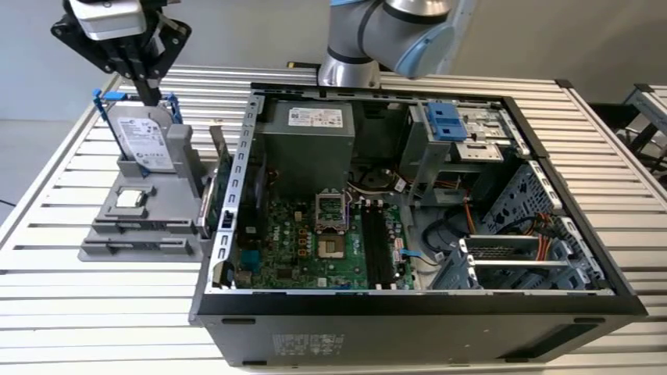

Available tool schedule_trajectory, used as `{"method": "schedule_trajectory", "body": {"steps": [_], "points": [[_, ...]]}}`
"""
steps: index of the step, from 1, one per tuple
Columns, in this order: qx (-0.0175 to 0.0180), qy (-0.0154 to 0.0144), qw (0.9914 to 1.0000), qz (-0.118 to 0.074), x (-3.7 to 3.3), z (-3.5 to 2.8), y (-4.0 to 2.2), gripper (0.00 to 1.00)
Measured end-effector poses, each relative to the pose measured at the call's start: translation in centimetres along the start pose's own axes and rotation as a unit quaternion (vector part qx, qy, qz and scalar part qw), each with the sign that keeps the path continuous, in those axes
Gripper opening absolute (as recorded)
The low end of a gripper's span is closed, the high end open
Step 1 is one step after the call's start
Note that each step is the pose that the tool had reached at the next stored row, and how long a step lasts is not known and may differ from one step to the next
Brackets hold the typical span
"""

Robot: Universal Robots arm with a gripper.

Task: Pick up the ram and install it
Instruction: 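Reach for the ram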

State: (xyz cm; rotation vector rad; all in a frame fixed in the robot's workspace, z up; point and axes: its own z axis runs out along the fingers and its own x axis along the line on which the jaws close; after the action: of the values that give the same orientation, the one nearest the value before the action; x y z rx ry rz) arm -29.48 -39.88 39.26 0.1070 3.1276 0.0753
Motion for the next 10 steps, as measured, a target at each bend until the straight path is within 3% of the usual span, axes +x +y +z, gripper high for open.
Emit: {"method": "schedule_trajectory", "body": {"steps": [10], "points": [[-0.0001,0.0003,0.99997,-0.007,2.57,-0.03,-0.17,0.0]]}}
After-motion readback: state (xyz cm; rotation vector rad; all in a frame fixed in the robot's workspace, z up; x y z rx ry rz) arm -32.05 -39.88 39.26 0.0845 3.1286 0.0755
